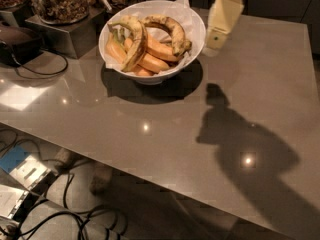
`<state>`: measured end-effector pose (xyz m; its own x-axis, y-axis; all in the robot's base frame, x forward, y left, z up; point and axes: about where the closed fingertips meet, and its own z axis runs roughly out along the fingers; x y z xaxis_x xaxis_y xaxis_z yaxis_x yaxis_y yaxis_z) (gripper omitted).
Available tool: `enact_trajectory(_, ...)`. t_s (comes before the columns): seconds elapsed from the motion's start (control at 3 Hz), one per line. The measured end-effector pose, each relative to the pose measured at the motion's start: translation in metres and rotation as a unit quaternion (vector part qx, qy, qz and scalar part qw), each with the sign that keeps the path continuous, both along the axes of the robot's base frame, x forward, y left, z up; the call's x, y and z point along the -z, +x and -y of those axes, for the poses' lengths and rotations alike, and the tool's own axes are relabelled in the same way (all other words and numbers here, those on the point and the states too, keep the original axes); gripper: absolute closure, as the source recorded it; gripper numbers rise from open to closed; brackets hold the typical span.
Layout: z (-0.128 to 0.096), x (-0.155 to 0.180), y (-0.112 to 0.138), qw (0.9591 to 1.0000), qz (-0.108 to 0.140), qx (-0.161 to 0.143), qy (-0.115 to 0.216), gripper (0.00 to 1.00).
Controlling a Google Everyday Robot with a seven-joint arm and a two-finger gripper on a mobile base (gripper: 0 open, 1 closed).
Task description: Pick banana from white bowl
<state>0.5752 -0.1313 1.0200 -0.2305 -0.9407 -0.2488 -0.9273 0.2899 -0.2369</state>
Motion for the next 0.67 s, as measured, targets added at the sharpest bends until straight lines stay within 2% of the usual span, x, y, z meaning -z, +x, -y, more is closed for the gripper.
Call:
enact_trajectory(0.33, -0.01, -0.006, 0.01, 0.9997, 0.02, -0.005, 0.01, 0.0)
enact_trajectory(0.67, -0.029, 0.002, 0.027, 0.9991, -0.002, -0.009, 0.042, 0.0)
